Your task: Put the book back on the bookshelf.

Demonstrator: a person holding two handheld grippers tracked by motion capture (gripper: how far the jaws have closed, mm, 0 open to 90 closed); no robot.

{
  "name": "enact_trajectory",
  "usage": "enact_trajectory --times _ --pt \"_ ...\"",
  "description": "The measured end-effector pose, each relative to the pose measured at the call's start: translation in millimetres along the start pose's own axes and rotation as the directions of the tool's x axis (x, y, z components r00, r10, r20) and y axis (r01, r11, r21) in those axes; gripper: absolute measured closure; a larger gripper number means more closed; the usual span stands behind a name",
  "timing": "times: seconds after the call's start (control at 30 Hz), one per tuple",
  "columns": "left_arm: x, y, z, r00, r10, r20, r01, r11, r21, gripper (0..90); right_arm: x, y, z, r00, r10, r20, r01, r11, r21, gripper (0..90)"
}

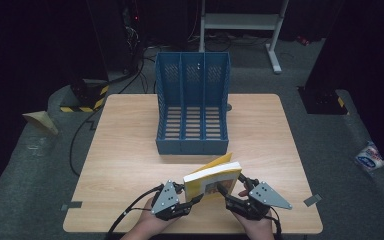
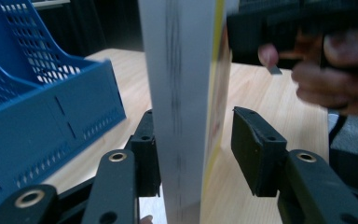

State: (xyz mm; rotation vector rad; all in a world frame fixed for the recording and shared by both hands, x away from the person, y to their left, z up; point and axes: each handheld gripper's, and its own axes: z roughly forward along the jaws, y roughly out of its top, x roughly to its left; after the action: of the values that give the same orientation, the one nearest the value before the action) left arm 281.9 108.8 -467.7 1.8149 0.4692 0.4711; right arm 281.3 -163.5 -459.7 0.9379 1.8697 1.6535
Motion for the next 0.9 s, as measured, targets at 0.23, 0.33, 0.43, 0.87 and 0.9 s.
enact_trajectory --times 0.23,0.33,0.43,0.87,0.9 --pt "2.4 13.1 1.5 1.0000 -0.003 -0.004 0.003 1.0000 -0.007 59.7 0.4 -0.6 -1.2 1.0000 -0.003 0.008 0.003 1.000 -0.004 32.4" --pt "5.1 13.9 2.1 0.9998 -0.022 0.002 0.022 0.9998 -0.003 62.6 -0.5 -0.3 -3.3 0.9999 -0.015 0.008 0.015 1.000 -0.010 34.1" --pt "5.3 14.4 2.0 0.9995 -0.032 0.000 0.032 0.9995 -0.004 62.4 -0.4 -0.4 -4.9 0.9996 -0.024 0.014 0.024 1.000 -0.019 35.2" --pt "9.0 12.1 0.2 0.9973 -0.072 -0.015 0.072 0.9974 0.004 68.7 -2.2 -1.5 -10.6 0.9993 -0.022 0.032 0.022 1.000 -0.005 35.1" --pt "9.1 12.6 -0.1 0.9967 -0.079 -0.021 0.079 0.9968 0.008 68.7 -2.8 -1.7 -11.1 0.9993 -0.021 0.033 0.021 1.000 -0.005 35.2"
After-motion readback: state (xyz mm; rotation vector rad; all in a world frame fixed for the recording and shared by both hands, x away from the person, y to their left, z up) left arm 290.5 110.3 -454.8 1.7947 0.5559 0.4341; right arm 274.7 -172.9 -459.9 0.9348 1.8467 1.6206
